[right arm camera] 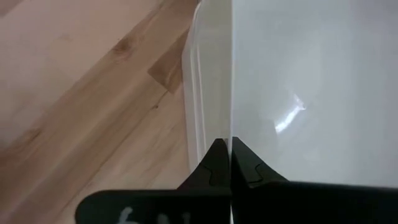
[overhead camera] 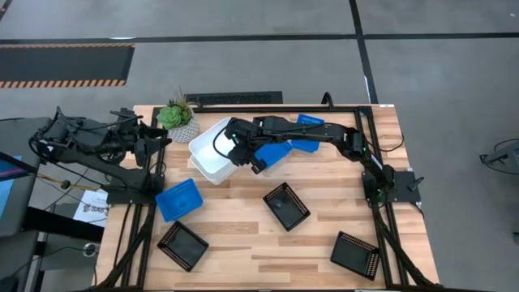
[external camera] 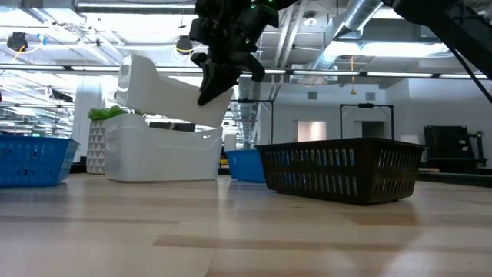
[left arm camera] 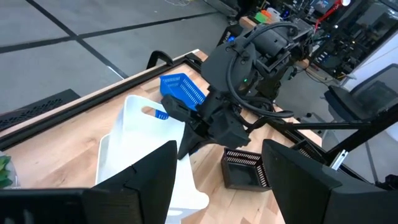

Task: Stack baskets by color
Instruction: Stack the bottom white bin on the white bins

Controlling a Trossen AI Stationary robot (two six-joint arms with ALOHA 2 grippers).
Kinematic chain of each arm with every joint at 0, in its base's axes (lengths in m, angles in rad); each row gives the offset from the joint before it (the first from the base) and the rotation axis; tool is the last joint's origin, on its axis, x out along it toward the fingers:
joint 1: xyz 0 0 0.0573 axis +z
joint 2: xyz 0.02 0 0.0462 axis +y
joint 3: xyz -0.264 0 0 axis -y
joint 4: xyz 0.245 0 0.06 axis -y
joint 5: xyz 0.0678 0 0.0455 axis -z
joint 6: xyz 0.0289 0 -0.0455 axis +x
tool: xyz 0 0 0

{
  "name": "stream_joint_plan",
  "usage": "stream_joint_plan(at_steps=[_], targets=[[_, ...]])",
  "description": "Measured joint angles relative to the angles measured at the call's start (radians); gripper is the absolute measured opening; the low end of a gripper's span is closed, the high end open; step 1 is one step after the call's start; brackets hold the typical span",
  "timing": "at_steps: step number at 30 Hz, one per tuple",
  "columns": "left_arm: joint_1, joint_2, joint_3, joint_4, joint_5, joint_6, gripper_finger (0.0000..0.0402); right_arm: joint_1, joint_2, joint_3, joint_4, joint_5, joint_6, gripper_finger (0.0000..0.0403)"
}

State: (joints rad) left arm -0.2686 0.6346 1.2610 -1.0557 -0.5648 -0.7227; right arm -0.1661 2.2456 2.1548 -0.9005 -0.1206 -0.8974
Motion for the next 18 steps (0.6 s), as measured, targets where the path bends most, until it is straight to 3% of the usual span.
stream_joint_plan(at_steps=[15, 18], targets=[[0.0, 0.0, 0.0, 0.0, 0.0, 0.0, 0.0224, -0.005, 0.047, -0.006, 0.016, -0.029, 0.022, 0.0], [0.0, 0.0, 0.0, 0.0, 0.0, 0.0, 0.0224, -0.003, 0.067, -0.003, 0.017, 0.006, 0.013, 0.0]])
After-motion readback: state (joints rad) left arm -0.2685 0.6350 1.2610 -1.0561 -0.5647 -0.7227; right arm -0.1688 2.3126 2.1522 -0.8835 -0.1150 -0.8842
